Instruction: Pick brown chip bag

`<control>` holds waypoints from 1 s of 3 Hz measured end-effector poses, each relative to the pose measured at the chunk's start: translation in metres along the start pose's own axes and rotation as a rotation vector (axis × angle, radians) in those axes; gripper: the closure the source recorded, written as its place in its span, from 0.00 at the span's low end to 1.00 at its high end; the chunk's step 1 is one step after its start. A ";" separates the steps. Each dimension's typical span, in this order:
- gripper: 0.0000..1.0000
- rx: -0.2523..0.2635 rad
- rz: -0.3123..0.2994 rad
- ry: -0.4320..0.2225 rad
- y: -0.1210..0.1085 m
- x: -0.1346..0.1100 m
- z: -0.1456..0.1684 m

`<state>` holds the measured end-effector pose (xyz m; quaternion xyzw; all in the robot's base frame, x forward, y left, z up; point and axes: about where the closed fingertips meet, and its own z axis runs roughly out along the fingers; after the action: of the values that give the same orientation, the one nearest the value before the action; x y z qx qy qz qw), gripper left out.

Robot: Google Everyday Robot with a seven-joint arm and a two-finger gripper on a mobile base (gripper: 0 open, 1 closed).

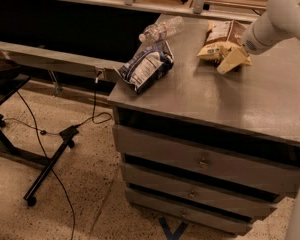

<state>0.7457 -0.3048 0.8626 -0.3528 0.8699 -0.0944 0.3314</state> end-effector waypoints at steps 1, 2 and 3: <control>0.15 -0.034 0.023 0.006 0.004 0.003 0.014; 0.46 -0.039 0.025 0.007 0.004 0.002 0.015; 0.77 -0.041 0.025 0.008 0.004 0.002 0.016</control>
Offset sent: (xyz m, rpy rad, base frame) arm 0.0055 0.0016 -0.0134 0.0289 0.0290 -0.0027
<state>0.7524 -0.3015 0.8481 -0.3485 0.8772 -0.0738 0.3218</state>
